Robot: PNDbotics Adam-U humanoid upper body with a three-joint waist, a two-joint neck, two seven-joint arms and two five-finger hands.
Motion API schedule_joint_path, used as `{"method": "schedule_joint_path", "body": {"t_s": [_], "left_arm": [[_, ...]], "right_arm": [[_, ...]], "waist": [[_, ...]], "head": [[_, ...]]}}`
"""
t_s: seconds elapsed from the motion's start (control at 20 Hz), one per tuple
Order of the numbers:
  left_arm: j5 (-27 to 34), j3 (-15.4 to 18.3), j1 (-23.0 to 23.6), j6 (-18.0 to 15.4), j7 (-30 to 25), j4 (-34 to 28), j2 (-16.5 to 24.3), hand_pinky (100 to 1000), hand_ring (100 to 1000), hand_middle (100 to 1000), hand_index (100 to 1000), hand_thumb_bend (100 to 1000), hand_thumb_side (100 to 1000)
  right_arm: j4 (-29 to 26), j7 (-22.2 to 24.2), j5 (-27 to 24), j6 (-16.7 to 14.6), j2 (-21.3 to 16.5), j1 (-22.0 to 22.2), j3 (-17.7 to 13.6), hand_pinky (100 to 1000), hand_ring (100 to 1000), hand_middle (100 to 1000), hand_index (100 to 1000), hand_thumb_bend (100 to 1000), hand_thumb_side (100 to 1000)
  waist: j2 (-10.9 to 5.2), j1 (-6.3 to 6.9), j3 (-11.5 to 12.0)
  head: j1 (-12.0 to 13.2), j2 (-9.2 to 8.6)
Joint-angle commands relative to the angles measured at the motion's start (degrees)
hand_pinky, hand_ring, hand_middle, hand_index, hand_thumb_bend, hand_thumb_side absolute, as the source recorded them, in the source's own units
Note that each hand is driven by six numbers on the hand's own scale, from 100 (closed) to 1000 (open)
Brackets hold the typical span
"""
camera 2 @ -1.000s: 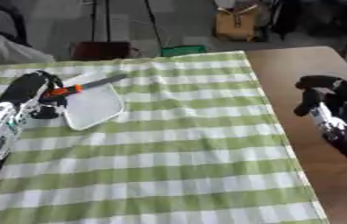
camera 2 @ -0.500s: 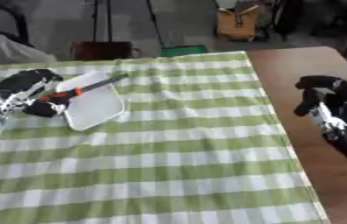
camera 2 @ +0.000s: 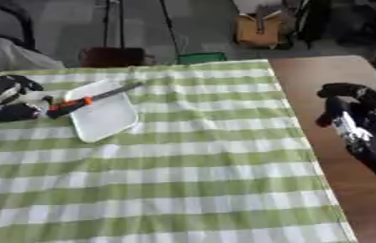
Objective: Pick up objects on the table and place them in the box.
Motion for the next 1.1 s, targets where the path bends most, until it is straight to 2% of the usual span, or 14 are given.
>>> {"method": "schedule_joint_path", "body": {"t_s": [0.05,0.1,0.25,0.45,0.75,1.1], "left_arm": [[7.66,2.08,1.65,1.47,6.35,-7.25,2.45,653,780,770,842,100,912],[10.70,2.29,2.45,1.05,8.30,-9.11,2.22,488,749,736,804,100,959],[25.78,3.77,9.19,-3.55,17.02,-18.65,1.42,447,737,722,787,100,972],[40.04,4.56,15.16,-7.45,22.79,-26.39,0.65,424,731,715,774,153,996],[49.57,5.44,19.29,-9.55,22.98,-30.37,-0.65,402,720,708,772,162,1000],[53.25,6.42,21.62,-10.26,23.30,-31.72,-1.98,393,712,698,768,165,1000]], "right_arm": [[-1.31,-0.36,0.27,-0.08,-1.14,-0.18,-0.74,548,522,706,783,232,590],[-1.31,-0.37,0.26,-0.08,-1.14,-0.19,-0.73,548,522,706,784,232,590],[-1.31,-0.61,0.32,-0.11,-1.23,-0.28,-1.00,548,522,706,783,232,590],[-1.31,-0.61,0.42,0.03,-1.07,-0.34,-0.96,548,522,707,784,233,590],[-1.31,-0.68,0.26,0.02,-1.17,-0.49,-1.06,548,522,707,784,235,589],[-1.31,-0.90,0.25,-0.05,-1.36,-0.56,-1.27,549,523,708,784,238,588]], "waist": [[-1.01,0.03,0.08],[-1.00,0.02,0.25],[-0.80,0.20,1.06],[-0.64,0.37,1.88],[-0.64,0.54,2.55],[-0.85,0.64,2.70]], "head": [[-0.16,-0.37],[0.03,-0.31],[0.41,-0.28],[0.46,-0.44],[0.72,-0.56],[1.02,-0.19]]}}
